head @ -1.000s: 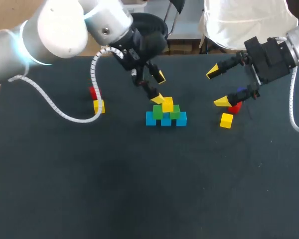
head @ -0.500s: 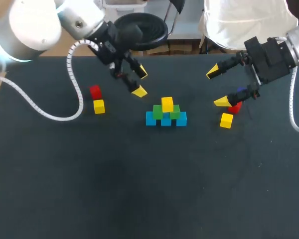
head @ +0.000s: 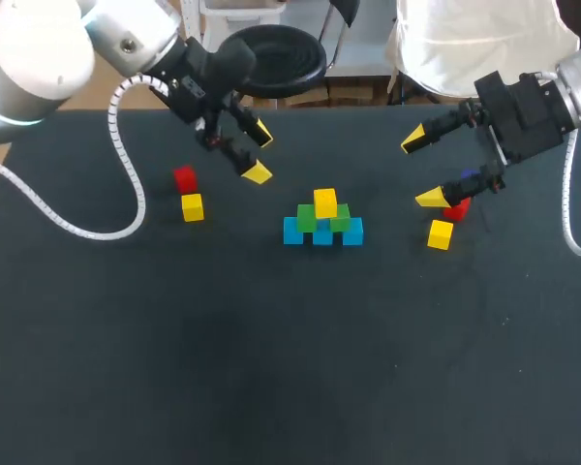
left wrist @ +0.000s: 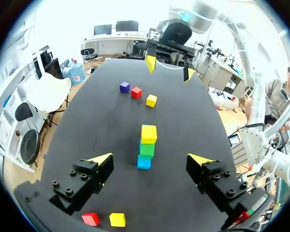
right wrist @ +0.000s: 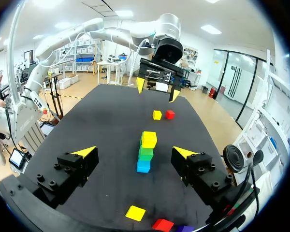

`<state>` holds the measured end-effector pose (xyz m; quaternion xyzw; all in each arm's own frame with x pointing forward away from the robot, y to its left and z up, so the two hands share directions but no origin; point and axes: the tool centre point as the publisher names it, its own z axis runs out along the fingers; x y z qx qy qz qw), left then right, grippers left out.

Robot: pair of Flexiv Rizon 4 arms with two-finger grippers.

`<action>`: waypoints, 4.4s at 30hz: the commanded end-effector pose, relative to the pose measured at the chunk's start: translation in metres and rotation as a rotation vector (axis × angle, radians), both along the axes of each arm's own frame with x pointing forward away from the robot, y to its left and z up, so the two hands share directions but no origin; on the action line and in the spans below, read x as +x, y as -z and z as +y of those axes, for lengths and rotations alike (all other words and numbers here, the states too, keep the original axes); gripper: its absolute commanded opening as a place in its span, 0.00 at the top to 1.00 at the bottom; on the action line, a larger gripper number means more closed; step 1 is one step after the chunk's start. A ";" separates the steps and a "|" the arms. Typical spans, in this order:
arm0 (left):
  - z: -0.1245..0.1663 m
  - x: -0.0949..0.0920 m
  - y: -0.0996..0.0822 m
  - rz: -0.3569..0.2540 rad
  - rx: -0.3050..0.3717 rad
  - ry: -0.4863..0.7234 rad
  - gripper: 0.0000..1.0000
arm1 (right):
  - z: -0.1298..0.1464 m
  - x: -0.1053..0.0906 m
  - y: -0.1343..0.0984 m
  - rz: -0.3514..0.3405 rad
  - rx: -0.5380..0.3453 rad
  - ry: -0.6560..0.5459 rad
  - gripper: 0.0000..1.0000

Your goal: Place the blue cubes, place green cubes on the blue cubes, place the yellow cubes on the green cubes, then place the red cubes on the yellow cubes, and place purple cube on the red cubes.

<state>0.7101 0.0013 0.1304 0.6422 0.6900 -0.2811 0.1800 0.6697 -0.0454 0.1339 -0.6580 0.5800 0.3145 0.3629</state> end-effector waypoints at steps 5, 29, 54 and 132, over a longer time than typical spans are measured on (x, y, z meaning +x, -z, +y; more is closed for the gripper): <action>0.003 -0.004 0.001 -0.007 -0.008 -0.003 0.00 | 0.000 0.000 0.000 0.000 -0.001 0.000 0.00; 0.003 -0.004 0.001 -0.007 -0.008 -0.003 0.00 | -0.065 -0.079 0.037 0.177 -0.052 0.258 0.00; 0.003 -0.004 0.001 -0.007 -0.008 -0.003 0.00 | -0.068 -0.093 0.053 0.179 -0.061 0.234 0.00; 0.003 -0.004 0.001 -0.007 -0.008 -0.003 0.00 | -0.074 0.018 0.135 0.165 -0.011 0.091 0.00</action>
